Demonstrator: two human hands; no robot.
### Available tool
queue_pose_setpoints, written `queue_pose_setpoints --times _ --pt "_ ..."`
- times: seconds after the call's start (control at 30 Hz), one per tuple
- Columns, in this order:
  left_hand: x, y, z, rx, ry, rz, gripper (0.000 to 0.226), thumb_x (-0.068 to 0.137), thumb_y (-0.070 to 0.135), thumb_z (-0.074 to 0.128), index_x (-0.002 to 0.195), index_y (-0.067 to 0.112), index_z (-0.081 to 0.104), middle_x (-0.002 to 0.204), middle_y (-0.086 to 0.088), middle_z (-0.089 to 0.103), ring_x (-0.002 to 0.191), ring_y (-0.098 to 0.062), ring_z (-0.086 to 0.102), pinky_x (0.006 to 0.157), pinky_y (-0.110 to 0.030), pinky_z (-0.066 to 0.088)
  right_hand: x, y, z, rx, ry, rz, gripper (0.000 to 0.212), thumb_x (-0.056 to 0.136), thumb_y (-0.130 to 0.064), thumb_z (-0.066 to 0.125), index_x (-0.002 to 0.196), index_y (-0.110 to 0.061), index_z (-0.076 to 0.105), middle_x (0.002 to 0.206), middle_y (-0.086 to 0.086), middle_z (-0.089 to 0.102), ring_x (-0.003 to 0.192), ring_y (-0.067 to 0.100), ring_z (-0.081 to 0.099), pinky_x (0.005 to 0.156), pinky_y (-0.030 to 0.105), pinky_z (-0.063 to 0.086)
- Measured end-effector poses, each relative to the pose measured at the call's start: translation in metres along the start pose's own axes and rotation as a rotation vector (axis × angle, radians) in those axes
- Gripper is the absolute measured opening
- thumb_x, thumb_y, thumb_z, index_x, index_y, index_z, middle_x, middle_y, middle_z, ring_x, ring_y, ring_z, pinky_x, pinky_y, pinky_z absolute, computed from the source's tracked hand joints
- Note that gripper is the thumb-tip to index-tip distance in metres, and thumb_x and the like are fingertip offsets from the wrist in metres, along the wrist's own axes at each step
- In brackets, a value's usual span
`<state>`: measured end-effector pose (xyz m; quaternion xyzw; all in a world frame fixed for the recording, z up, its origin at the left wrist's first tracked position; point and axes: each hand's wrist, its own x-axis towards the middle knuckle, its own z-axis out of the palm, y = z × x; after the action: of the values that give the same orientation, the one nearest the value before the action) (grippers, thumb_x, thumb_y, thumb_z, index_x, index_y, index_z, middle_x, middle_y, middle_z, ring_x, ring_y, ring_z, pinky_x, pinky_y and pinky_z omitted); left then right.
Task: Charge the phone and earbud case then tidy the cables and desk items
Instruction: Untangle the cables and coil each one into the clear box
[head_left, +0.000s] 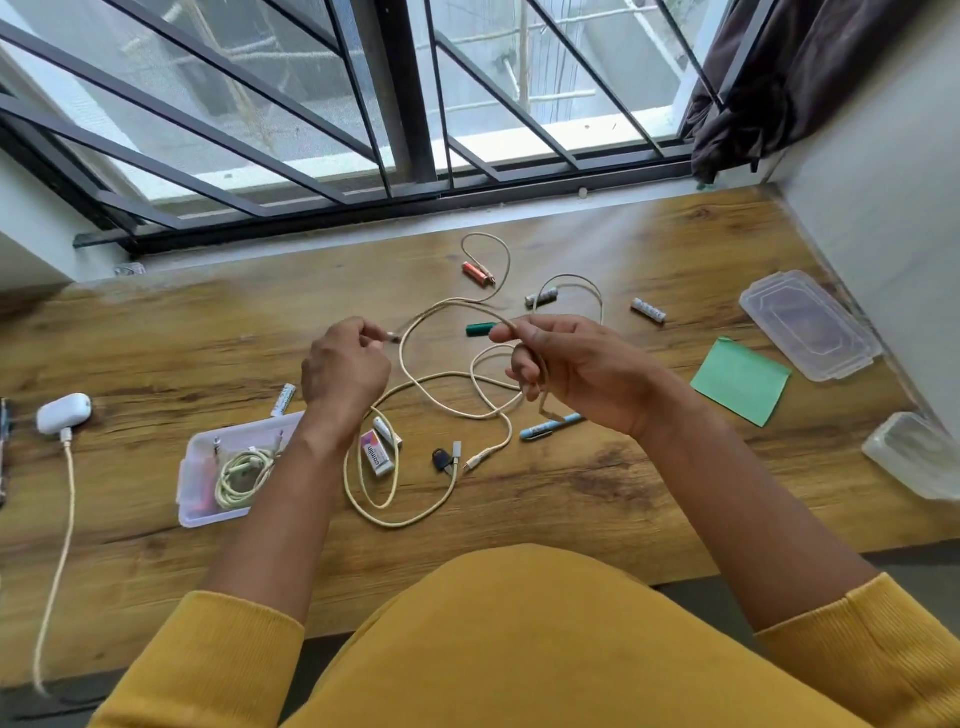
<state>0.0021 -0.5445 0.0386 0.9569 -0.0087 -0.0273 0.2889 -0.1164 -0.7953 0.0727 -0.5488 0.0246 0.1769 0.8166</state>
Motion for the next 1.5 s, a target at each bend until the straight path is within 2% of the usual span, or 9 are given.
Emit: queue_pose_setpoints --times 0.3,0.63,0.73,0.83,0.93,1.07,1.2,1.4,1.5 --pt "-0.022 0.039 0.005 -0.475 -0.396 0.621 0.035 0.107 0.02 0.056 0.14 0.03 0.063 0.141 0.017 0.065 0.137 -0.009 0.057 0.109 -0.04 0.048 0.014 0.006 0.008 0.0 -0.05 0.015 0.027 0.115 -0.021 0.041 0.119 -0.004 0.061 0.076 0.005 0.061 0.064 0.014 0.06 0.063 0.022 0.053" --pt "-0.012 0.031 0.012 -0.571 -0.261 0.506 0.011 0.106 0.028 0.062 0.105 0.025 0.072 0.088 -0.004 0.072 0.073 -0.026 0.057 0.067 -0.044 0.048 0.011 0.008 0.009 0.009 -0.064 0.03 0.027 0.113 -0.02 0.045 0.122 -0.002 0.064 0.083 0.007 0.065 0.073 0.016 0.062 0.069 0.026 0.056" --pt "-0.016 0.032 0.011 -0.503 -0.202 0.491 0.012 0.105 0.034 0.065 0.102 0.026 0.074 0.074 0.012 0.066 0.062 -0.004 0.049 0.059 -0.026 0.04 0.01 0.005 0.014 -0.011 -0.1 0.035 0.025 0.113 -0.016 0.046 0.124 0.0 0.062 0.087 0.011 0.066 0.076 0.021 0.067 0.075 0.03 0.057" --pt "-0.025 0.036 0.01 -0.399 -0.148 0.491 0.014 0.108 0.03 0.061 0.101 0.031 0.074 0.076 0.029 0.067 0.064 0.004 0.057 0.059 -0.012 0.039 0.009 -0.001 0.021 0.041 -0.147 -0.036 0.021 0.111 -0.006 0.044 0.125 0.003 0.057 0.095 0.016 0.069 0.091 0.03 0.072 0.091 0.039 0.058" --pt "-0.039 0.042 0.011 -0.358 -0.158 0.518 0.022 0.108 0.02 0.054 0.109 0.026 0.076 0.087 0.02 0.072 0.085 -0.001 0.067 0.071 -0.023 0.05 0.012 -0.005 0.025 0.16 -0.121 -0.144 0.019 0.111 -0.001 0.039 0.123 0.001 0.053 0.105 0.021 0.07 0.108 0.037 0.07 0.11 0.048 0.051" --pt "-0.057 0.05 0.022 -0.161 -0.128 0.484 0.021 0.109 0.023 0.052 0.1 0.016 0.07 0.074 0.011 0.053 0.076 -0.022 0.061 0.065 -0.034 0.035 0.019 -0.007 0.025 0.299 0.024 -0.216 0.016 0.111 -0.002 0.035 0.113 -0.008 0.05 0.122 0.019 0.072 0.125 0.036 0.067 0.103 0.037 0.054" --pt "-0.067 0.054 0.021 -0.105 -0.259 0.527 0.026 0.111 0.032 0.05 0.121 0.023 0.073 0.073 0.011 0.057 0.076 -0.019 0.059 0.07 -0.039 0.049 0.026 -0.004 0.018 0.439 0.154 -0.277 0.021 0.11 0.003 0.036 0.111 -0.015 0.047 0.139 0.019 0.066 0.135 0.035 0.061 0.117 0.045 0.041" --pt "-0.074 0.064 0.015 -0.085 -0.413 0.609 0.027 0.109 0.034 0.055 0.108 0.017 0.075 0.07 0.001 0.064 0.069 -0.021 0.059 0.066 -0.041 0.051 0.031 0.003 0.018 0.468 0.297 -0.296 0.028 0.109 0.003 0.039 0.126 -0.02 0.039 0.14 0.022 0.065 0.133 0.034 0.063 0.079 0.025 0.052" --pt "-0.07 0.066 0.009 -0.073 -0.443 0.627 0.026 0.108 0.036 0.057 0.098 0.02 0.075 0.068 0.002 0.063 0.065 -0.017 0.057 0.063 -0.037 0.046 0.029 0.006 0.02 0.399 0.353 -0.3 0.025 0.111 0.0 0.036 0.126 -0.02 0.043 0.134 0.024 0.069 0.127 0.033 0.067 0.08 0.024 0.054"
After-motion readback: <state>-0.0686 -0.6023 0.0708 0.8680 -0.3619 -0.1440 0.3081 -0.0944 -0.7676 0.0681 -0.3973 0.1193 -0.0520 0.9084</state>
